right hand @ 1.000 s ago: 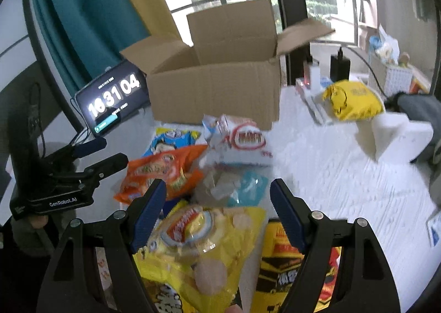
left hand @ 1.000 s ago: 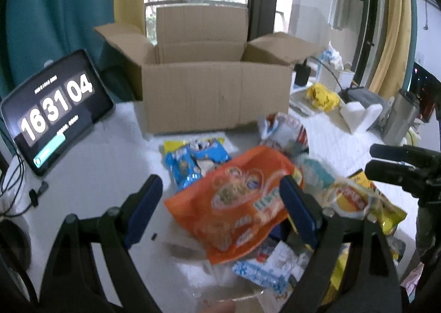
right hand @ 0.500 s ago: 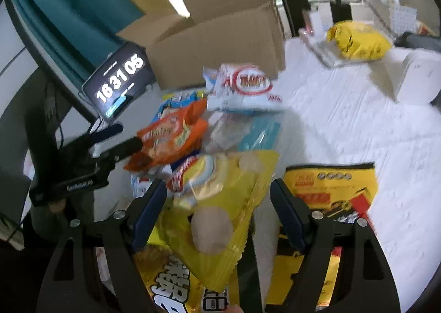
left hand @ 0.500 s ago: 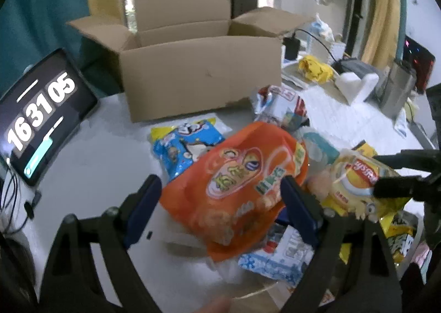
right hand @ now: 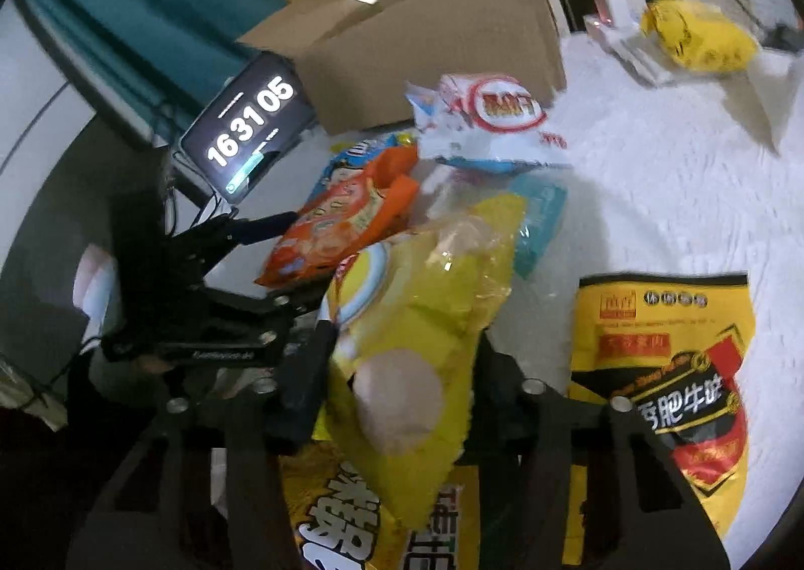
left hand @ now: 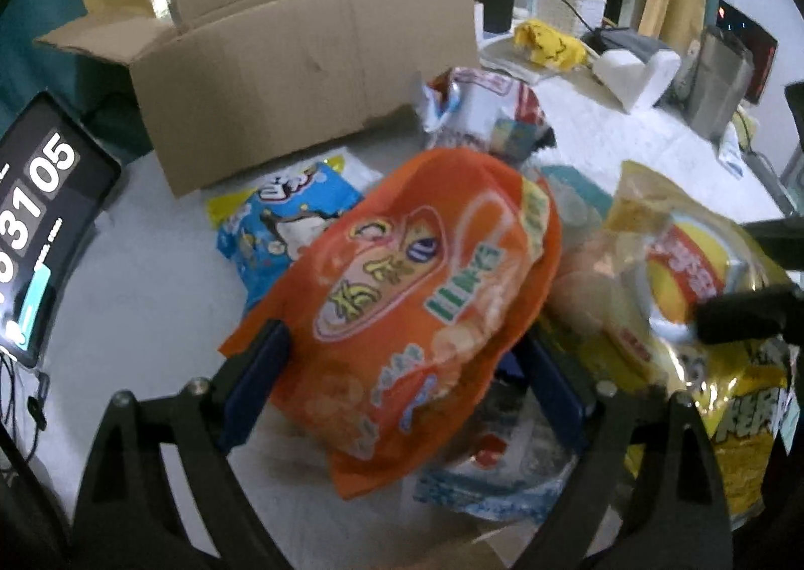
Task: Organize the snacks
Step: 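Grasp the yellow chip bag with the right gripper while the left grasps the orange bag, then carry both bags over the box and open both grippers to drop them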
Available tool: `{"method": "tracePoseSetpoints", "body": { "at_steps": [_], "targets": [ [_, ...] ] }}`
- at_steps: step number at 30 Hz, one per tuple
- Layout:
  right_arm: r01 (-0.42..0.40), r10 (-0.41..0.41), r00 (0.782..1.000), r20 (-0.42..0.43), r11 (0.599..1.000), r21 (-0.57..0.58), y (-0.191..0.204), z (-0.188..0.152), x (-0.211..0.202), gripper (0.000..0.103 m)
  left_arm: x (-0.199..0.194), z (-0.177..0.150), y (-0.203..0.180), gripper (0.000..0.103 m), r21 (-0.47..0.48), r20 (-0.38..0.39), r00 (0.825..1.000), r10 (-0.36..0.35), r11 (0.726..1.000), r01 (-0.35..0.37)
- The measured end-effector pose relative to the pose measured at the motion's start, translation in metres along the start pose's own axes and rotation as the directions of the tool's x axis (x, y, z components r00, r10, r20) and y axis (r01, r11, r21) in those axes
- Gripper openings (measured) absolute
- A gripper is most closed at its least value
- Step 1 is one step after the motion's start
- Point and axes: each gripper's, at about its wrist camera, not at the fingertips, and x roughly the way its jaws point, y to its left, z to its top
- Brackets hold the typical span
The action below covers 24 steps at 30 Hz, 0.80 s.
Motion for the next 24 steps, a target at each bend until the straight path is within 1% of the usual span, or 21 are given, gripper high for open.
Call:
{"method": "tracePoseSetpoints", "body": {
  "at_steps": [1, 3, 4, 6, 8, 10, 11, 12, 17, 20, 24],
  "targets": [
    [0.004, -0.004, 1.0, 0.004, 1.0, -0.014, 0.002, 0.0, -0.002, 0.049, 0.0, 0.0, 0.001, 0.091, 0.0, 0.0, 1.0, -0.001, 1.0, 0.001],
    [0.012, -0.011, 1.0, 0.011, 0.999, -0.036, 0.004, 0.0, -0.006, 0.048, 0.001, 0.001, 0.003, 0.078, 0.007, -0.001, 1.0, -0.003, 1.0, 0.003],
    [0.018, -0.018, 1.0, 0.019, 0.999, -0.045, 0.005, 0.0, -0.009, 0.048, 0.001, 0.0, 0.001, 0.075, 0.017, 0.002, 1.0, 0.003, 1.0, -0.003],
    [0.023, -0.021, 0.999, 0.037, 0.999, -0.047, 0.004, 0.0, -0.017, 0.047, 0.001, 0.001, -0.002, 0.064, 0.035, 0.008, 1.0, 0.01, 0.999, -0.011],
    [0.031, -0.028, 0.998, 0.065, 0.999, -0.045, 0.001, 0.002, -0.028, 0.047, 0.0, 0.002, -0.001, 0.06, 0.037, 0.011, 1.0, 0.013, 0.999, -0.014],
    [0.039, -0.035, 0.996, 0.086, 0.998, -0.042, -0.002, 0.004, -0.036, 0.047, -0.002, 0.002, 0.0, 0.055, 0.029, 0.02, 1.0, 0.0, 1.0, -0.001],
    [0.048, -0.043, 0.994, 0.096, 0.998, -0.042, -0.002, 0.006, -0.039, 0.047, -0.004, 0.002, 0.001, 0.045, 0.025, 0.026, 1.0, -0.006, 1.0, 0.006],
    [0.057, -0.052, 0.993, 0.108, 0.998, -0.039, -0.004, 0.007, -0.042, 0.047, -0.007, 0.002, 0.001, 0.041, 0.022, 0.032, 0.999, -0.011, 1.0, 0.011],
    [0.084, -0.078, 0.984, 0.16, 0.996, -0.034, -0.009, 0.017, -0.06, 0.047, -0.023, 0.002, 0.006, 0.036, -0.011, 0.069, 0.997, -0.027, 1.0, 0.028],
    [0.099, -0.09, 0.979, 0.184, 0.994, -0.04, -0.01, 0.024, -0.067, 0.047, -0.032, 0.006, 0.01, 0.024, -0.039, 0.098, 0.994, -0.039, 0.998, 0.043],
    [0.111, -0.098, 0.972, 0.212, 0.993, -0.051, -0.007, 0.033, -0.071, 0.047, -0.048, 0.011, 0.017, 0.023, -0.064, 0.149, 0.988, -0.035, 0.997, 0.045]
  ]
}}
